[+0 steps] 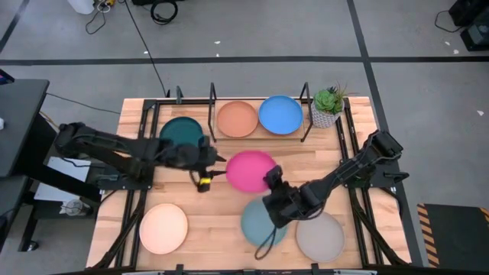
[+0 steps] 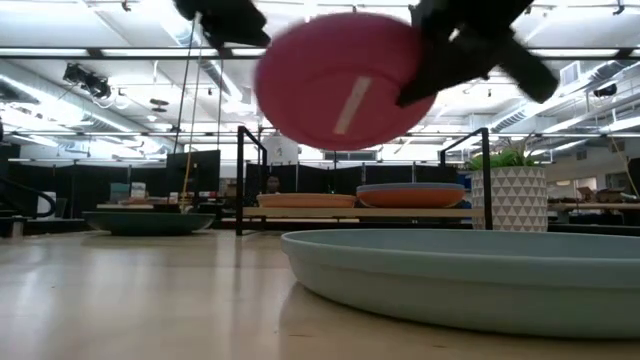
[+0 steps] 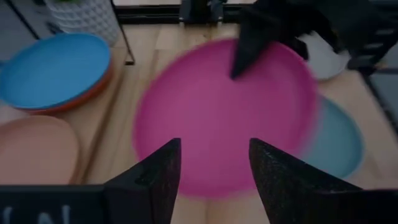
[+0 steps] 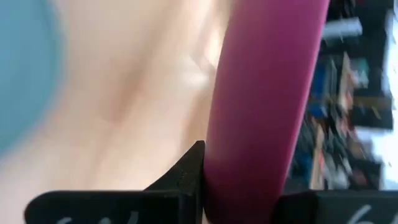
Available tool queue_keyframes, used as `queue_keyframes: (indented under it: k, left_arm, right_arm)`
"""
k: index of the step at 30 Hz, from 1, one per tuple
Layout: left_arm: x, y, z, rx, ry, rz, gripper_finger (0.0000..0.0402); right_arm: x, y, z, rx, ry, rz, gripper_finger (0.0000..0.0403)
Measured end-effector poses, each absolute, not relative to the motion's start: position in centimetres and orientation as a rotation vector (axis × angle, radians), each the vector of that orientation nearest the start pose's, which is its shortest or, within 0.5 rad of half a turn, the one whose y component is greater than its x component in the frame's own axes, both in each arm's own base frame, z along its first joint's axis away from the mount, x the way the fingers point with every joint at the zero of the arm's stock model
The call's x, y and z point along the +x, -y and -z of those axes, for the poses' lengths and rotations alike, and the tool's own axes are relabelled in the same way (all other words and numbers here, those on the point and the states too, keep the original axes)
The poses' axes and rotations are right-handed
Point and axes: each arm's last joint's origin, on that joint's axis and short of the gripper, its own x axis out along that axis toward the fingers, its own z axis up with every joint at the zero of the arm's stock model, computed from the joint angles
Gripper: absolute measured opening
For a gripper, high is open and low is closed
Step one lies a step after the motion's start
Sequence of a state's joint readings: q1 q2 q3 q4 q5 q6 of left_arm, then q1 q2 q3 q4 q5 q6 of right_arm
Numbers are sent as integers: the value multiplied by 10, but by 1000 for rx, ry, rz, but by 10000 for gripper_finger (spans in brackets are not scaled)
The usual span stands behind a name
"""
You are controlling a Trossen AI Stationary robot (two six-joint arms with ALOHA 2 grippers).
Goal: Place and stack plates onto a shelf
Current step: Stack the pink plate on top of the blue plate on the shelf
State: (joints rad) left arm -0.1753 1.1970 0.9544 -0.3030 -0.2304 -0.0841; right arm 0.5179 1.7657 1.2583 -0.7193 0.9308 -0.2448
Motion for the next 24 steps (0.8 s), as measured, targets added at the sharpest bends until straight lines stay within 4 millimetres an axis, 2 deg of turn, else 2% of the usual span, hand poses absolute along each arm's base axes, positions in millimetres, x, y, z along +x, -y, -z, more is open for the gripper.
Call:
queue_keyframes:
  k: [4,8,16,24]
  left_arm:
    - [245,59,-285,90,-546,-122,191]
    - [239,75,-278,64,-550,-97,190]
    - [226,101,-275,6,-577,-22,189]
    - [217,117,-274,-4,-576,-18,189]
  right_arm:
    - [310,-129,-214,-1011,-1048,367,64]
    - [314,-104,-214,-956,-1111,445,64]
    - [322,-49,-213,-851,-1227,602,64]
    - [324,8,-212,-702,-1317,744,64]
